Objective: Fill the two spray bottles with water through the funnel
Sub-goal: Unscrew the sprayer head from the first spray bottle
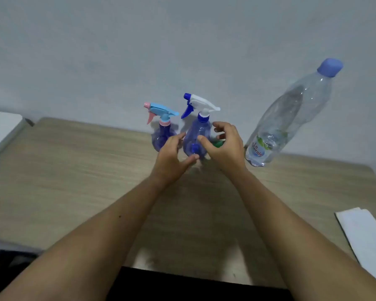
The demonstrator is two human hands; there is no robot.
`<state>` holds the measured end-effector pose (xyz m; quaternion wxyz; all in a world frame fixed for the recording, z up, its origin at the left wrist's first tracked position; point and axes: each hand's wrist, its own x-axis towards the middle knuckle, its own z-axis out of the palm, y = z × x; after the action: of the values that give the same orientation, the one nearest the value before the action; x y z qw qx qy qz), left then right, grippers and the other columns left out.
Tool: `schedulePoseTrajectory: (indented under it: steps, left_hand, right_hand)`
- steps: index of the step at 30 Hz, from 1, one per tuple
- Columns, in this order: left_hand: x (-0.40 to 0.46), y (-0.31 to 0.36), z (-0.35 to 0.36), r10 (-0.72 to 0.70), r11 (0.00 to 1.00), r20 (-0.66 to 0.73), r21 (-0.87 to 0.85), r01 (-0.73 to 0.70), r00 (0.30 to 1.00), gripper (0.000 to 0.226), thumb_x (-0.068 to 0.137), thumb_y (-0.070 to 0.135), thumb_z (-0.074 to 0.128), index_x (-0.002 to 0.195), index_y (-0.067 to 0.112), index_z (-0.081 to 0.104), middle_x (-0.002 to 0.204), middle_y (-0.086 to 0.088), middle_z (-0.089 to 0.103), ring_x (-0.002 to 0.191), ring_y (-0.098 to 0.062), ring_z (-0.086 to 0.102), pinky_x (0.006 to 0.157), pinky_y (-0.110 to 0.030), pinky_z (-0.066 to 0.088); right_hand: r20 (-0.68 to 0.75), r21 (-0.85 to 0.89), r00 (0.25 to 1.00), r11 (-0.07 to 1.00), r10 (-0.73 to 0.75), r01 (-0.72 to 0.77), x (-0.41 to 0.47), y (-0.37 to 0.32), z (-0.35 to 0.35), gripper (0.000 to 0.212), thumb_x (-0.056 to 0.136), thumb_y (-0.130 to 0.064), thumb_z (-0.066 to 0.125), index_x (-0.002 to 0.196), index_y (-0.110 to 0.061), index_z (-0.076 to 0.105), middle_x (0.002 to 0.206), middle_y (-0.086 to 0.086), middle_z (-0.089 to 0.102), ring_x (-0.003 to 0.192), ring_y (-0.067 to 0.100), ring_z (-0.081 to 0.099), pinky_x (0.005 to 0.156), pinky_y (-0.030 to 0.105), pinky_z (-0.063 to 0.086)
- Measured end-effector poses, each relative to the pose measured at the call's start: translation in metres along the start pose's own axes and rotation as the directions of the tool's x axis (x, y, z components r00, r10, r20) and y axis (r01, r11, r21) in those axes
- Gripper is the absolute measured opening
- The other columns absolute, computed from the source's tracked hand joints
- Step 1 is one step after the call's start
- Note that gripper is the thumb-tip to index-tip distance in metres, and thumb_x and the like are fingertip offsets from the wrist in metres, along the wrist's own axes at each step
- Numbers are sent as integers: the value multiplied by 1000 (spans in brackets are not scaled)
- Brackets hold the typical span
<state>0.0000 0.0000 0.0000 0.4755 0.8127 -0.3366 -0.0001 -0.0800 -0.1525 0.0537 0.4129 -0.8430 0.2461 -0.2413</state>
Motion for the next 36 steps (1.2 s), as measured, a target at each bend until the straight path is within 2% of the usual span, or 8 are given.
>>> schedulePoseTrajectory:
  steps: [7,12,19,26,28,32,34,36]
  left_hand:
    - [26,-7,20,-98,990,-14,-104,96,995,65,89,26,86,143,7,56,134,-9,69,121,-21,67,103,-39,59]
    - [28,-11,30,-151,980,-52,-142,142,987,57,92,26,82,141,10,59,132,-3,71,114,-9,67,94,-10,54]
    - [-4,1,26,-165,976,-12,-148,162,986,59,91,40,82,136,7,61,129,-8,72,113,-18,70,98,-31,60]
    - [-64,31,5,-199,962,27,-187,201,980,64,81,26,92,134,7,63,128,-4,68,109,-14,66,85,-2,47]
    - [-85,44,1,-192,967,28,-164,194,981,64,81,26,93,135,7,64,126,-5,67,112,-20,65,90,-8,47]
    - [-133,58,-3,-149,961,25,-233,151,988,61,74,45,87,126,23,66,114,17,61,109,-29,69,95,-46,58]
    - [-151,60,-3,-161,963,17,-218,161,987,63,70,51,87,126,38,62,117,24,59,111,-23,69,95,-49,59]
    - [-161,60,-4,-192,964,32,-182,194,981,68,67,45,95,127,30,66,117,15,63,109,-17,68,94,-48,59]
  right_hand:
    - [-39,26,999,999,-38,39,22,7,19,57,78,-47,85,124,-25,59,122,-7,63,107,11,65,90,38,61]
    - [-50,51,998,997,-49,52,21,11,24,51,82,-36,85,124,-21,60,119,-6,68,105,13,67,89,41,62]
    - [-18,74,999,996,-48,49,-11,3,5,48,86,-28,84,127,-19,61,120,-5,69,105,11,68,87,30,62]
    - [-8,90,1000,996,-25,25,-73,-4,-13,50,80,-28,88,124,-21,66,117,-9,71,105,8,67,89,38,61]
    - [-23,105,999,994,-33,35,-97,-6,-17,50,80,-23,90,124,-19,66,116,-8,71,104,8,68,88,37,61]
    - [-29,120,999,992,-33,36,-145,-5,-30,47,79,-20,90,120,-19,67,115,-8,72,102,12,70,86,36,61]
    - [-12,120,1000,993,2,-1,-163,-4,-38,48,77,-21,91,119,-18,68,113,-6,72,101,11,70,86,38,62]
    - [21,119,999,992,30,-32,-173,-4,-46,48,76,-21,92,118,-18,69,112,-4,73,101,10,70,87,41,63]
